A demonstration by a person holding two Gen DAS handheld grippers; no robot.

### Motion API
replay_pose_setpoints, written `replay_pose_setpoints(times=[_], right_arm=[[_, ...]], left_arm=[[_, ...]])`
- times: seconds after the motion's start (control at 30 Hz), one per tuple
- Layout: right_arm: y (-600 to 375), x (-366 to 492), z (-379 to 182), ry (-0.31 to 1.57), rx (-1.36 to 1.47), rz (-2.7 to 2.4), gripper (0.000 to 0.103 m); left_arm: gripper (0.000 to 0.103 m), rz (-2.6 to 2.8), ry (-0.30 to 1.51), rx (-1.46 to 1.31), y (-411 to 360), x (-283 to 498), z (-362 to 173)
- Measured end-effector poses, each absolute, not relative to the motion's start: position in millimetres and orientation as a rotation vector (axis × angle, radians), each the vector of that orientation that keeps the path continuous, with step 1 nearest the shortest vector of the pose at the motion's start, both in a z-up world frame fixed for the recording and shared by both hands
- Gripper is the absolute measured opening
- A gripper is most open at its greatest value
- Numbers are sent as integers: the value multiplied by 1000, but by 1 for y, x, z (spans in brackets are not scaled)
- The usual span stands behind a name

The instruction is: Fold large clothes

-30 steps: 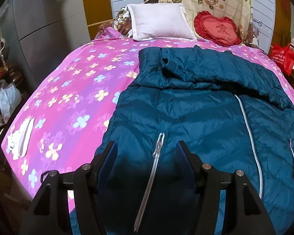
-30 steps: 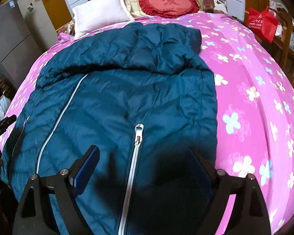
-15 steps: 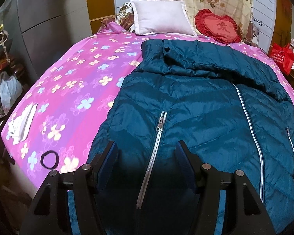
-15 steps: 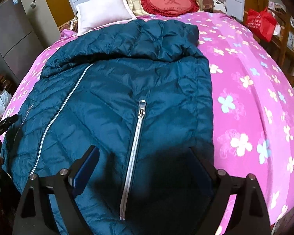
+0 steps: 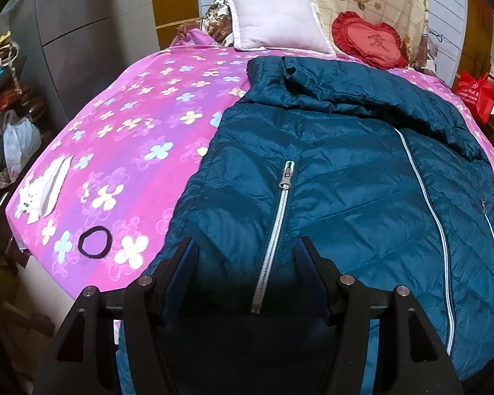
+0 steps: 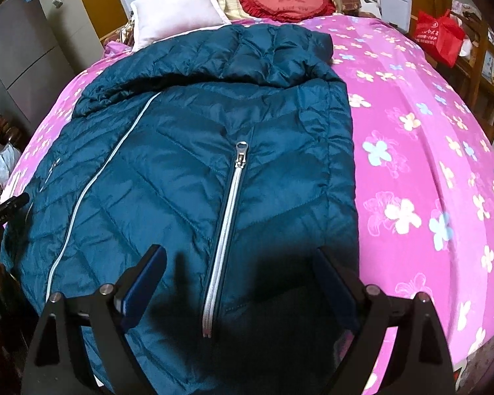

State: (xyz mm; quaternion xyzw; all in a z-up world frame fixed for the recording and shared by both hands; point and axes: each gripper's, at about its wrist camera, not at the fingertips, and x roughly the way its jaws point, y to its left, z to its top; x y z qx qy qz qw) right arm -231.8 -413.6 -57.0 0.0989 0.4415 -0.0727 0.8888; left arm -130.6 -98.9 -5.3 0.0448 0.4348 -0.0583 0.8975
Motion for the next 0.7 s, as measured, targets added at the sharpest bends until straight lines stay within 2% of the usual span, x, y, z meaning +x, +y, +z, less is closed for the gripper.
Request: replay_pose_setpoints(times=[0.43, 0.7], right_arm=[[-410, -243, -59, 921, 202, -149, 93], [-410, -249, -58, 920, 207, -144, 95]], left_arm=[[43, -121, 904, 90, -90, -140, -5], [43, -198, 943, -24, -65, -148, 4]])
